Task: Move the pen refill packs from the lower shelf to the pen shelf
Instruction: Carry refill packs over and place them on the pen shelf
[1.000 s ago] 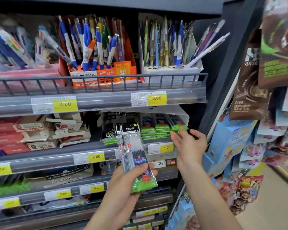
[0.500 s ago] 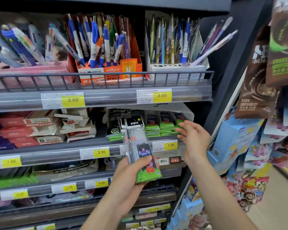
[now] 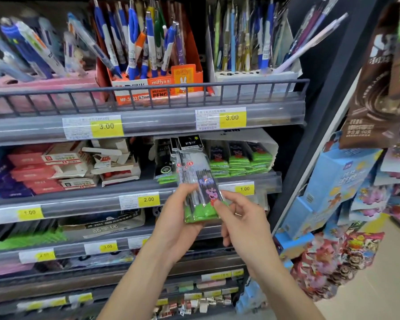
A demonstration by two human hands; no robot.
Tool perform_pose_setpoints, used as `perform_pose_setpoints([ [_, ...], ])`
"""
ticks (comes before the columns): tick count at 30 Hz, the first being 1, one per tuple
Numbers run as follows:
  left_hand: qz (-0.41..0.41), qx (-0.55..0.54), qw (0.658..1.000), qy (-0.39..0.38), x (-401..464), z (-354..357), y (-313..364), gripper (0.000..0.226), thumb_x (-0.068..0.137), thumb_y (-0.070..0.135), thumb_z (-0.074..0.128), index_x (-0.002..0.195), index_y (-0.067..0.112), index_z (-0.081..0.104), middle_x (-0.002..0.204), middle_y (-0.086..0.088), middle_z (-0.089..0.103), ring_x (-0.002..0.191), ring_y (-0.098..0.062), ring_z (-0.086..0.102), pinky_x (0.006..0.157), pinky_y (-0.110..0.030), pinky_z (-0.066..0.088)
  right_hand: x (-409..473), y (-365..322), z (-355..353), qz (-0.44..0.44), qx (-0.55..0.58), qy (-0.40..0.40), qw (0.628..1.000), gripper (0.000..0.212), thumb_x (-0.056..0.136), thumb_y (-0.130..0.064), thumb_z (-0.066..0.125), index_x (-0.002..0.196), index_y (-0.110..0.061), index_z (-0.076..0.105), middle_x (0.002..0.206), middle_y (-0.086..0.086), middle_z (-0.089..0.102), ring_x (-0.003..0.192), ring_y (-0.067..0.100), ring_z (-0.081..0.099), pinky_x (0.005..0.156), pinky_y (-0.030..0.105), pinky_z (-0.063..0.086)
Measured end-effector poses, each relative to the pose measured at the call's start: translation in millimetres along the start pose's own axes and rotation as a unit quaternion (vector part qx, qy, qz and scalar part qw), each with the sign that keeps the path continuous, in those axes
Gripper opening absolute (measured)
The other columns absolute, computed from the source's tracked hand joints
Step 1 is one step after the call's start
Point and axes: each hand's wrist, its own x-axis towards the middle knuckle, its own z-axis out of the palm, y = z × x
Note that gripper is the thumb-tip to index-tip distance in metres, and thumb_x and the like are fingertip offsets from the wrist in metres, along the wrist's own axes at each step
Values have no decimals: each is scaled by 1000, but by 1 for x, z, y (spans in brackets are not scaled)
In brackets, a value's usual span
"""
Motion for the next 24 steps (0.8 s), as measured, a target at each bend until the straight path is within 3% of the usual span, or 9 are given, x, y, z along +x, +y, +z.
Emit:
perform_pose_setpoints([
  [3,3,11,1000,8,0,-2,-2,28,100,18,56,106,10,82,116,-21,77,97,-29,72,85,-44,58,0,7,-2,14,20,12,1000,16,97,-30,67,104,-45,68,69,10,54,49,14,54,46,24,49],
  [7,18,45,998,31,1,-5,-6,31,99,13,65,127,0,70,123,-25,74,108,-38,72,95,-51,55,-1,14,-4,51,54,24,997,17,100,-28,63,93,-31,78,66,0,63,55,19,61,48,30,51],
  [12,23,38,998,46,2,-7,-12,33,91,10,75,123,4,73,117,-18,79,108,-33,77,86,-41,64,1,16,-11,79,63,20,995,21,100,-25,63,87,-24,79,68,2,69,60,23,68,49,31,53],
  [17,15,75,995,70,1,-8,-17,67,68,23,97,128,11,69,118,-9,80,118,-30,72,109,-52,50,0,19,-16,77,56,25,995,20,97,-20,67,82,-21,80,69,2,68,61,21,67,54,29,55],
  [20,5,72,995,68,1,-5,-17,74,68,28,98,132,10,65,117,-9,80,114,-29,74,99,-46,54,0,17,-21,92,99,24,990,16,95,-18,70,83,-18,80,69,6,67,59,20,64,54,27,54],
  [22,5,51,997,57,1,-4,-15,63,78,25,91,131,5,64,116,-14,80,108,-31,77,87,-42,58,0,17,-26,108,147,25,983,15,95,-16,70,83,-13,79,70,9,65,59,20,63,53,25,53],
  [24,11,36,998,47,0,-6,-14,53,84,22,84,129,2,66,117,-18,79,108,-33,77,87,-44,61,1,16,-31,118,192,36,974,13,94,-14,70,84,-8,76,69,11,63,58,19,61,52,25,53],
])
